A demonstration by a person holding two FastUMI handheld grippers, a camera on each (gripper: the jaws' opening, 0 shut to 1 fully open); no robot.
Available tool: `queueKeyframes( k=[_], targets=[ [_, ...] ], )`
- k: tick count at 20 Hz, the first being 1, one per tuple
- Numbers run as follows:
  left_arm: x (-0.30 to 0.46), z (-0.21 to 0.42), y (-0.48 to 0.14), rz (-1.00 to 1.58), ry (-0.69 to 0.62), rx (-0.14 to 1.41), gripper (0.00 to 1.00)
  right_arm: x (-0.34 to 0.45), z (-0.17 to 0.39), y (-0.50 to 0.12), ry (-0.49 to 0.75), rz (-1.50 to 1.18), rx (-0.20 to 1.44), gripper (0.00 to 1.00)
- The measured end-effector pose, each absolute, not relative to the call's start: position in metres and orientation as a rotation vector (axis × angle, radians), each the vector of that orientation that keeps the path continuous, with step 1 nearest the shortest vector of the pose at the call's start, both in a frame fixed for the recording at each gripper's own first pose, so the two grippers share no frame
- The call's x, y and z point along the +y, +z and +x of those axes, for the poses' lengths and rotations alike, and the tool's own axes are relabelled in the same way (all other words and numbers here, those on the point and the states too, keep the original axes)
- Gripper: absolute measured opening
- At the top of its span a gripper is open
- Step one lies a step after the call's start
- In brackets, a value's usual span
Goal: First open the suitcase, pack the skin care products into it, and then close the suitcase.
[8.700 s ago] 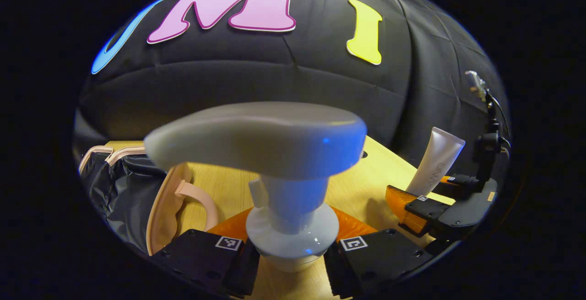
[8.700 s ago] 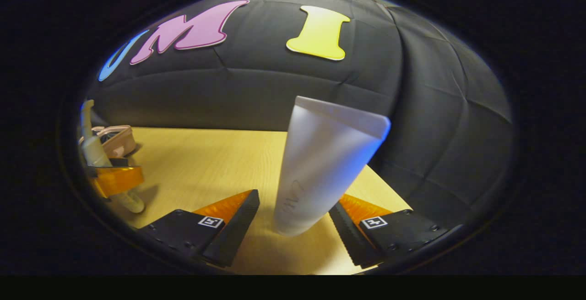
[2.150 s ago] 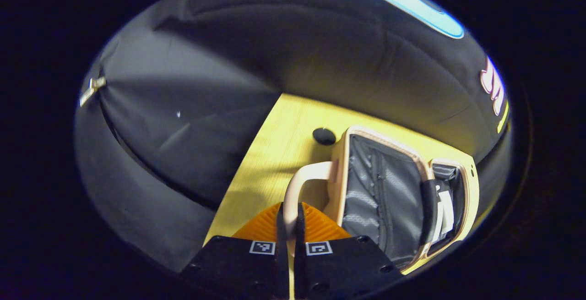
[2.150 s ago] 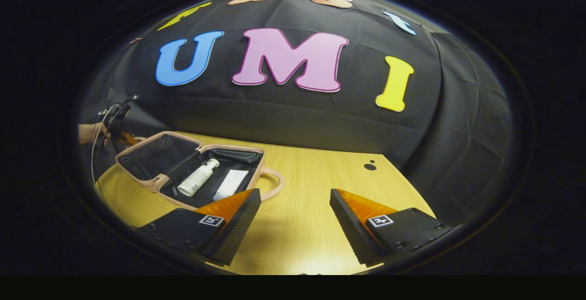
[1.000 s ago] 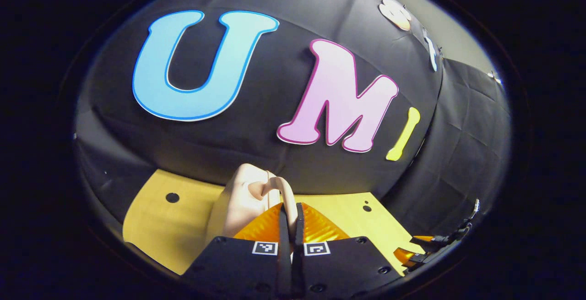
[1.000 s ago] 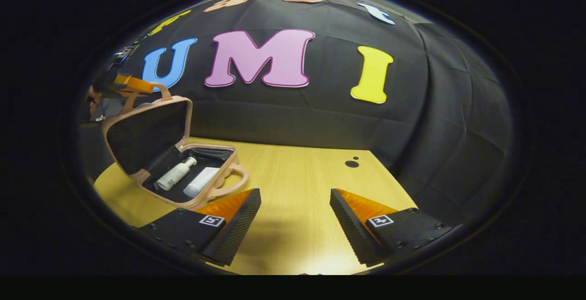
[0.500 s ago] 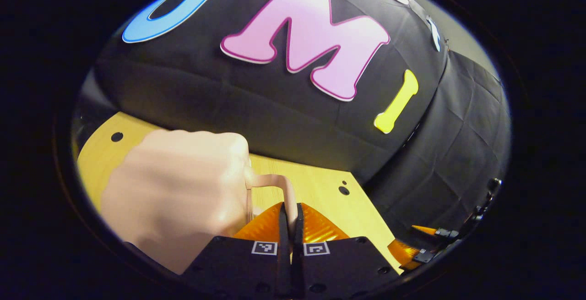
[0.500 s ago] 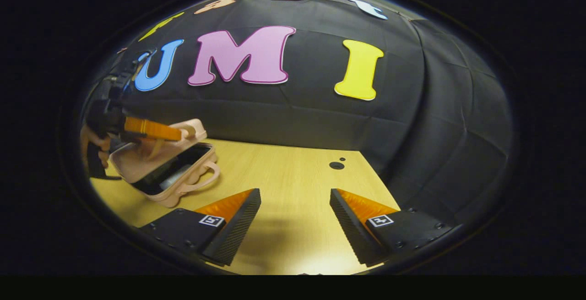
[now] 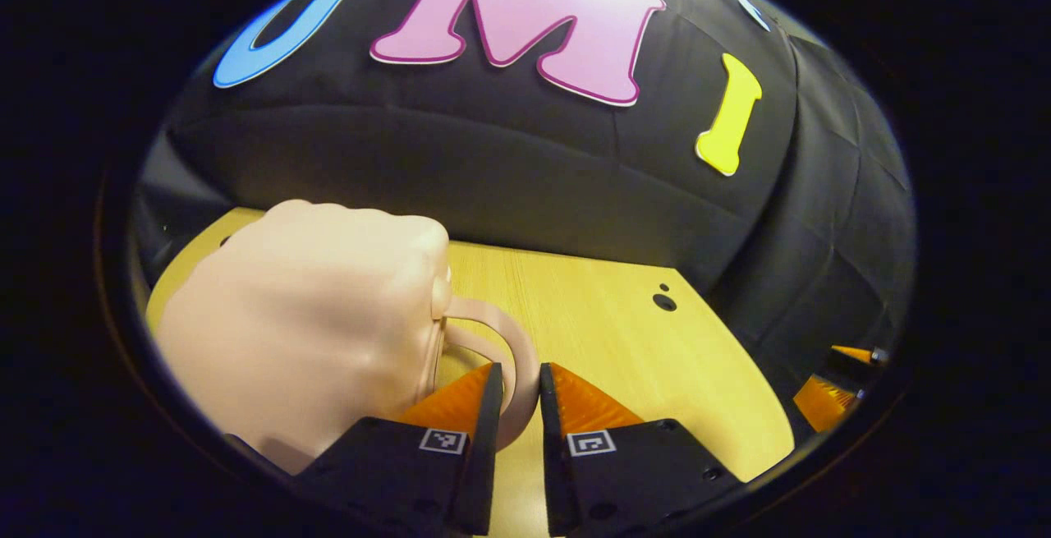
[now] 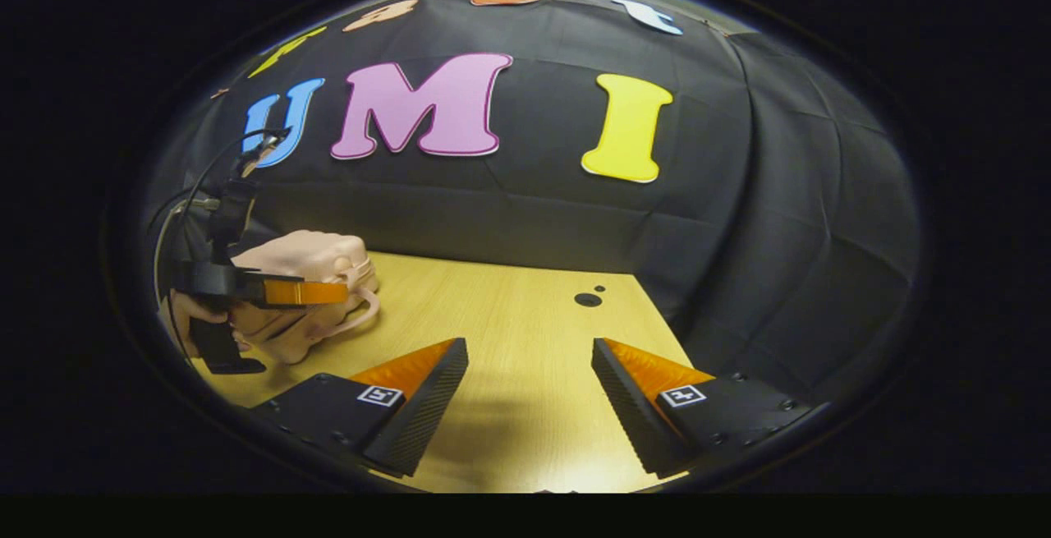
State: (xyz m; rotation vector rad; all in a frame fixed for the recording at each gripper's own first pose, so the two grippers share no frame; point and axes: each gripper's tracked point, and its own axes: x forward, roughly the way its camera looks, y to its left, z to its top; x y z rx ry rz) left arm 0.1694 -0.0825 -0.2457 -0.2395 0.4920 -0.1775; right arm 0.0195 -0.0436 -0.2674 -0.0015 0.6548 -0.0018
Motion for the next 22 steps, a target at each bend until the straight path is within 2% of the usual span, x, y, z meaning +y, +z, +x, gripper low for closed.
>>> queueKeyframes(
  k=[1, 2, 3, 4, 5, 9, 17, 18, 19, 22],
  targets=[
    [-0.084, 0.158, -0.231, -0.296, -0.189, 0.464, 0.46, -0.039, 0.016, -0.259, -0.002, 0.014, 0.650, 0.97],
    [-0.083, 0.144, -0.216, -0.332, -0.192, 0.441, 0.48, -0.032, 0.013, -0.248, 0.003, 0.024, 0.646, 0.97],
    [-0.076, 0.129, -0.204, -0.344, -0.186, 0.426, 0.61, -0.028, 0.009, -0.232, 0.003, 0.023, 0.630, 0.97],
    [-0.068, 0.114, -0.196, -0.333, -0.170, 0.419, 0.66, -0.024, 0.006, -0.215, 0.005, 0.019, 0.612, 0.97],
    [-0.057, 0.099, -0.186, -0.317, -0.156, 0.411, 0.90, -0.018, 0.001, -0.195, 0.012, 0.017, 0.591, 0.97],
    [-0.031, 0.030, -0.124, -0.260, -0.111, 0.353, 0.94, 0.008, -0.015, -0.119, 0.028, 0.023, 0.508, 0.97],
    [-0.003, -0.079, 0.042, -0.050, -0.022, 0.061, 0.96, 0.063, -0.056, 0.014, 0.077, 0.055, 0.369, 0.97],
    [-0.003, -0.091, 0.060, -0.054, -0.017, 0.027, 0.96, 0.073, -0.062, 0.026, 0.093, 0.069, 0.358, 0.93],
    [-0.004, -0.103, 0.077, -0.050, -0.019, -0.017, 0.96, 0.078, -0.067, 0.040, 0.104, 0.070, 0.346, 0.96],
    [-0.010, -0.127, 0.116, 0.079, -0.066, -0.106, 0.96, 0.088, -0.073, 0.076, 0.126, 0.086, 0.283, 0.97]
  ],
)
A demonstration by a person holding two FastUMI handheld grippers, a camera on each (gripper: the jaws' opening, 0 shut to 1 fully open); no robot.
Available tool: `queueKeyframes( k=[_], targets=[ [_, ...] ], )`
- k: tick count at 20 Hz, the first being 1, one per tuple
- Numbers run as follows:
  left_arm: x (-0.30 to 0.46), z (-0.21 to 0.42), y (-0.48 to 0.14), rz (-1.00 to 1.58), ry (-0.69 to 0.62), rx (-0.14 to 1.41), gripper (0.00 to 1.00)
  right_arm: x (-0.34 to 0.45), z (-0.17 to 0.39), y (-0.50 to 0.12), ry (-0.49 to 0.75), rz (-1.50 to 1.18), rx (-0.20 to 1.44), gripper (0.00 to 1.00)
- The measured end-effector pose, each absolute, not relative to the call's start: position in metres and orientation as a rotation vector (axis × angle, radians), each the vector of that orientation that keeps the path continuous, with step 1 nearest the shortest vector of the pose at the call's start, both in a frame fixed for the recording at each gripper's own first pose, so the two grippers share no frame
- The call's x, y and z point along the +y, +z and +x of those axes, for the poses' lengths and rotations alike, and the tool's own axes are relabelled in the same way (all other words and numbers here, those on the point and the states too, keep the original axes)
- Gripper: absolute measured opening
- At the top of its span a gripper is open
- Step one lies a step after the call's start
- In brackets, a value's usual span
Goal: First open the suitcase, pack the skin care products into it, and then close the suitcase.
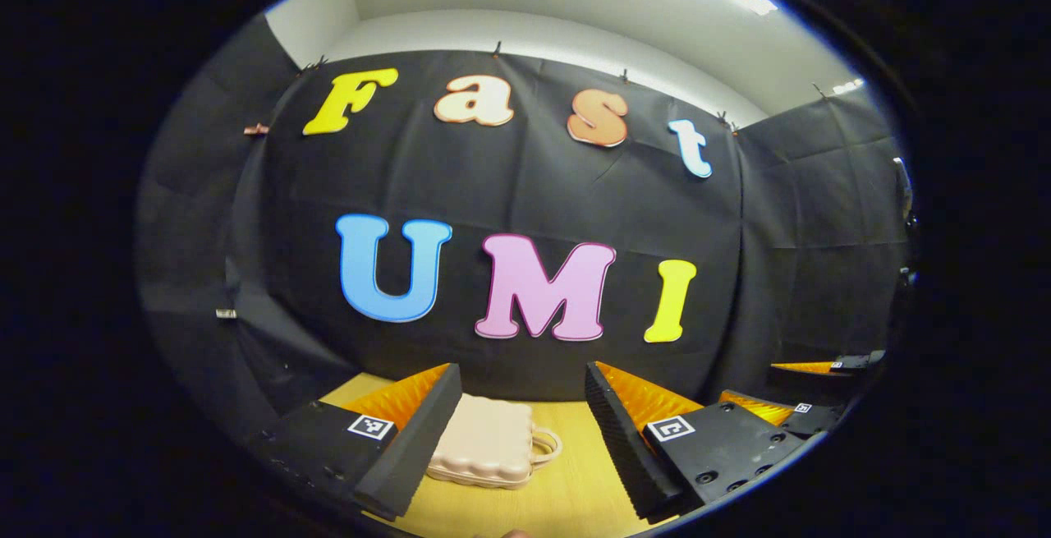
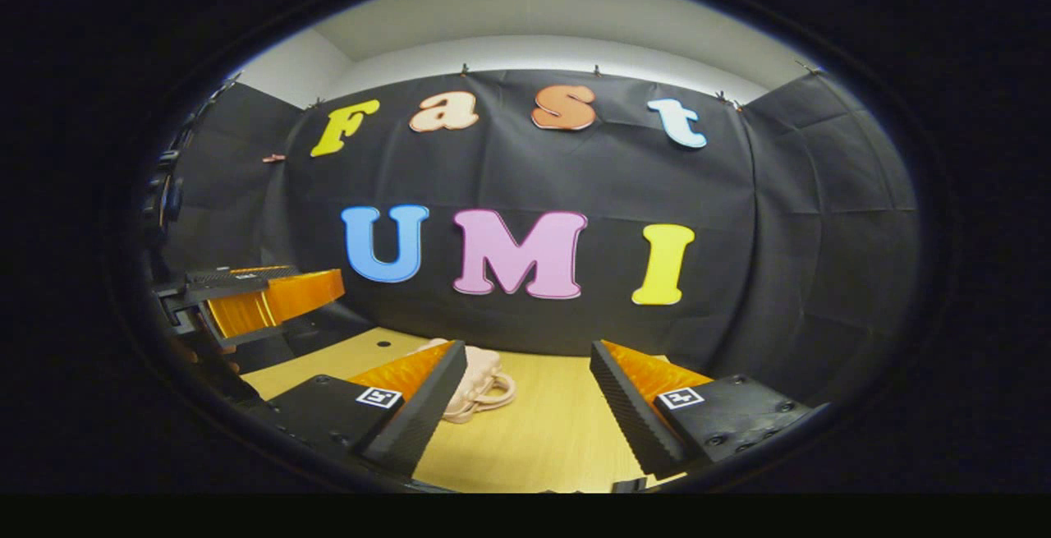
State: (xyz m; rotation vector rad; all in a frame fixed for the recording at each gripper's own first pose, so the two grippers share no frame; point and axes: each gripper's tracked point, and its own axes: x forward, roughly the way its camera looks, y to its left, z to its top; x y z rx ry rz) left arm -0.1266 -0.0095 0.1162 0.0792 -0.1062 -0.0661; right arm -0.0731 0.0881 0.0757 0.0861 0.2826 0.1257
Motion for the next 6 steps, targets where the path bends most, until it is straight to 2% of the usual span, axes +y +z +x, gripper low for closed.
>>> queueKeyframes(
  k=[3, 4, 6],
  targets=[
    [-0.013, -0.142, 0.143, 0.151, -0.081, -0.167, 0.96, 0.087, -0.071, 0.110, 0.103, 0.105, 0.201, 0.96],
    [-0.014, -0.147, 0.144, 0.141, -0.087, -0.166, 0.96, 0.085, -0.071, 0.119, 0.091, 0.097, 0.175, 0.93],
    [-0.019, -0.155, 0.137, 0.103, -0.108, -0.159, 0.96, 0.076, -0.077, 0.135, 0.065, 0.092, 0.111, 0.97]
  ],
)
